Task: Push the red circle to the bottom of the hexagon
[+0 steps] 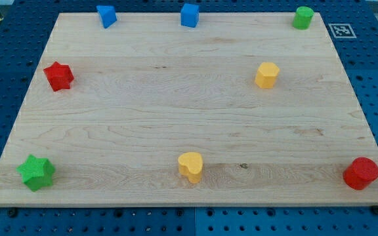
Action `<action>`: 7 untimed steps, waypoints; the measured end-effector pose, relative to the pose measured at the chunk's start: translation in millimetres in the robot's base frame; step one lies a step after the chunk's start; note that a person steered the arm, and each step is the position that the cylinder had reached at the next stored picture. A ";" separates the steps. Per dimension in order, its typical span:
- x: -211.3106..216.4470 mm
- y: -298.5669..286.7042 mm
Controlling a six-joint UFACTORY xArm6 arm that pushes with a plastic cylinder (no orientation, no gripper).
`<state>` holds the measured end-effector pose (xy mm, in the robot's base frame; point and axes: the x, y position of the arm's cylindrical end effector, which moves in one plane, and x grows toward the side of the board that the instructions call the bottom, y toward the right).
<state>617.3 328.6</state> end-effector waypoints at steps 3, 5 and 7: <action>0.1 -49.4; -15.4 -57.3; -30.2 -80.7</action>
<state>587.1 247.9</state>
